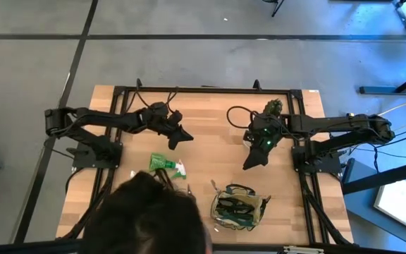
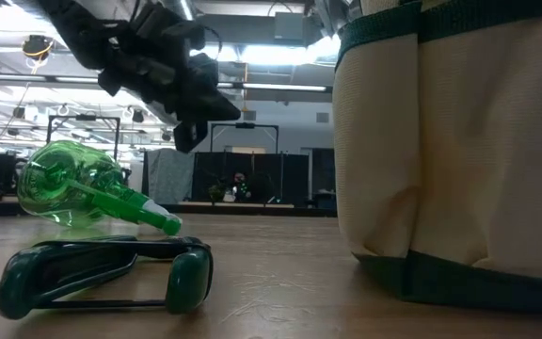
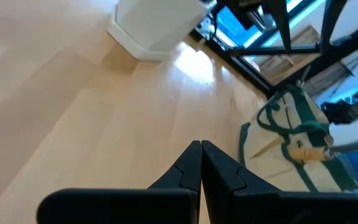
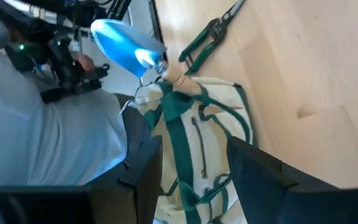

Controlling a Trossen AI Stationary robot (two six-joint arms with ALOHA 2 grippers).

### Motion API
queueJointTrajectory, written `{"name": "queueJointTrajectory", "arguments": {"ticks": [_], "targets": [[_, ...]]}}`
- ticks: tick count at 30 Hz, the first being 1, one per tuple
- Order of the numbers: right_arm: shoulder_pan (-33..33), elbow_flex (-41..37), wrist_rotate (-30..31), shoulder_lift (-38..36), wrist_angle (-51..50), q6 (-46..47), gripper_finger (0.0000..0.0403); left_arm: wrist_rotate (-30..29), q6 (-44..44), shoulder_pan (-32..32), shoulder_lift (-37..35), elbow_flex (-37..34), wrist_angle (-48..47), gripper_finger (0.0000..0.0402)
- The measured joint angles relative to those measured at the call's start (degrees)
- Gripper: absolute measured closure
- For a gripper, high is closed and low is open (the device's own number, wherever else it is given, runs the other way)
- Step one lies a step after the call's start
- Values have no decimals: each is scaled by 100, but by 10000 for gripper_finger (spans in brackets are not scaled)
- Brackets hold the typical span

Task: Pick & Place Garden tools in Gardening bag
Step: Put the right hand trowel into the side pocket of the white bag

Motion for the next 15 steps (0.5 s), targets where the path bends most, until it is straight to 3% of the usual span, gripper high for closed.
{"name": "queueJointTrajectory", "arguments": {"ticks": [5, 15], "targets": [[-1, 0, 122, 0, 7, 17, 222, 456, -23, 63, 304, -3, 69, 399], [222, 0, 119, 0, 73, -492, 222, 2692, -1031, 183, 699, -1, 922, 400]]}}
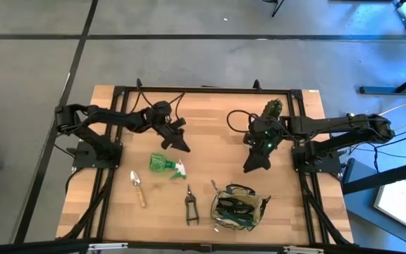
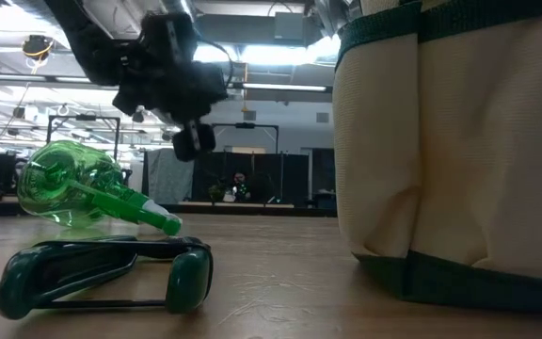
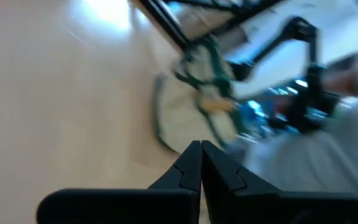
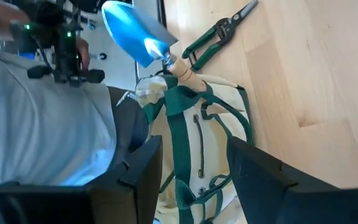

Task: Pick & Place Garden tools in Gardening bag
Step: Put the right hand trowel into the side pocket of the white bag

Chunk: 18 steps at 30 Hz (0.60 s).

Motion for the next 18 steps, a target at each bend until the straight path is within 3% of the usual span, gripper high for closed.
{"name": "queueJointTrajectory", "arguments": {"ticks": [2, 5, 11, 15, 18], "targets": [[49, 0, -6, 0, -20, -204, 222, 220, -339, -111, 1, 0, 35, 401], [138, 0, -15, 0, -96, -529, 221, -15, -1038, -370, 1, -2, 295, 399], [322, 0, -10, 0, -187, -865, 221, -1713, -2161, -1174, -34, 145, 1526, 400], [461, 2, -12, 0, -183, -670, 221, -2361, -2253, -1655, -77, 515, 1366, 400], [562, 2, 53, 0, -177, -393, 221, -2605, -2085, -2009, -79, 945, 610, 401]]}}
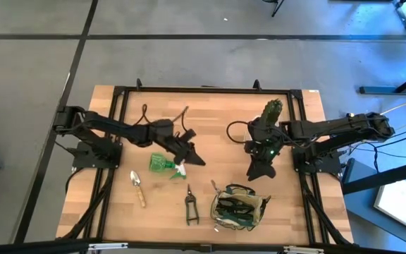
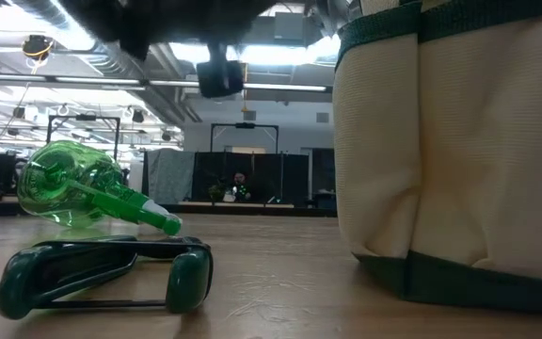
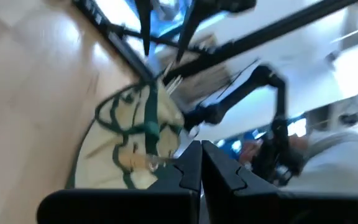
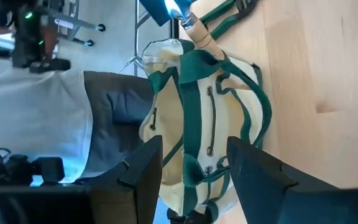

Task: Pick & Place Garden tools in Gardening bag
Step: Put the right hand trowel into the side pocket of the white bag

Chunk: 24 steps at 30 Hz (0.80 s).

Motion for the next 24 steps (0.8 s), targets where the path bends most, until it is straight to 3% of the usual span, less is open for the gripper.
{"name": "queueJointTrajectory", "arguments": {"ticks": [3, 6, 9, 13, 16, 19, 24], "targets": [[145, 0, 294, 0, 0, 229, 221, -94, 486, -318, 6, 680, -1290, 400], [299, 0, 645, 0, 3, 482, 221, -335, 1291, -591, 6, 1625, -3451, 401], [458, 0, 989, 0, 63, 684, 221, -853, 2228, -859, 7, 2710, -5507, 400], [663, 0, 1317, 0, 424, 911, 221, -1681, 3787, -1247, -4, 3894, -7431, 401], [763, 0, 1475, 0, 831, 1105, 221, -1958, 5160, -1522, -68, 4418, -7979, 399], [820, 2, 1659, 1, 1119, 1224, 221, -2029, 6519, -1692, -44, 4458, -8029, 390], [823, 4, 2066, 2, 1227, 1599, 221, -2444, 7238, -1827, 342, 4457, -8005, 359]]}}
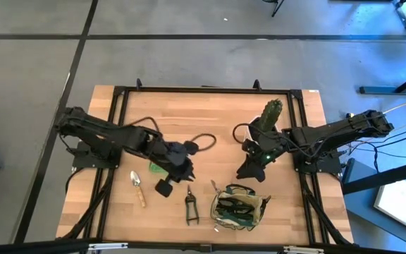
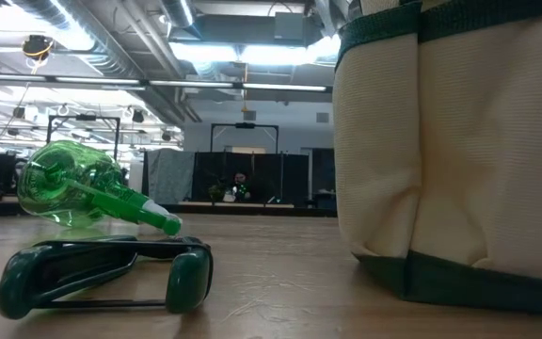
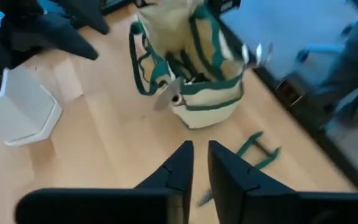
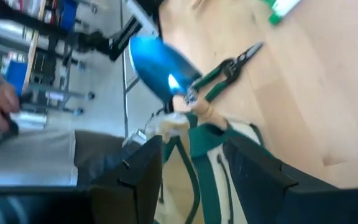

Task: Pick & Place Garden tools in Gardening bag
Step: Put the right hand trowel into the side pocket of the white bag

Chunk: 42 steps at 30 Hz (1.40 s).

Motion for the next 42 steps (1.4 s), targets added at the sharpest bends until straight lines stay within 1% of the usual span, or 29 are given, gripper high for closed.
{"name": "queueJointTrajectory", "arguments": {"ticks": [2, 5, 9, 13, 15, 18, 19, 21, 23, 26, 28, 29, 31, 33, 38, 40, 42], "targets": [[24, 0, 195, 0, 41, 178, 222, -96, 259, -46, 189, -3, 81, 345], [74, 0, 571, 0, 71, 361, 222, -82, 607, -113, 333, -2, 238, 326], [182, 0, 632, 0, 309, 355, 222, -248, 1111, -178, 391, -3, 70, 311], [367, 0, 657, 0, 848, 328, 222, -641, 1207, -195, 362, -3, 27, 312], [472, 0, 938, 0, 1136, 337, 222, -752, 1272, -214, 327, -1, 82, 318], [653, 0, 1528, 0, 1664, 379, 222, -946, 1356, -222, 313, -1, 61, 328], [714, 0, 1707, 0, 1829, 446, 222, -1000, 1267, -222, 313, -1, 61, 332], [837, 0, 2018, 0, 2174, 524, 222, -1149, 726, -215, 313, -1, 61, 341], [923, 0, 2117, 0, 2580, 511, 222, -1162, 152, -164, 313, -1, 7, 352], [1084, 0, 2258, 7, 2992, 494, 222, -762, -382, -83, 310, -49, -86, 371], [1206, 0, 2547, 67, 3297, 477, 222, -538, -633, -78, 308, -170, -108, 385], [1271, 0, 2699, 99, 3440, 477, 222, -483, -727, -82, 310, -220, -124, 393], [1344, 0, 2778, 197, 3782, 437, 222, -443, -883, -87, 310, -325, -93, 398], [1321, 3, 2641, 264, 3701, 496, 222, -337, -1048, -83, 304, -482, 141, 399], [1138, 19, 2704, 673, 3319, 1652, 222, -99, -1524, -49, 161, -1087, 1149, 400], [1055, 218, 2665, 934, 3063, 1942, 222, -72, -1831, 0, 136, -1360, 1570, 400], [996, 551, 2554, 1189, 2736, 1981, 222, -101, -2220, 62, 55, -1671, 2061, 400]]}}
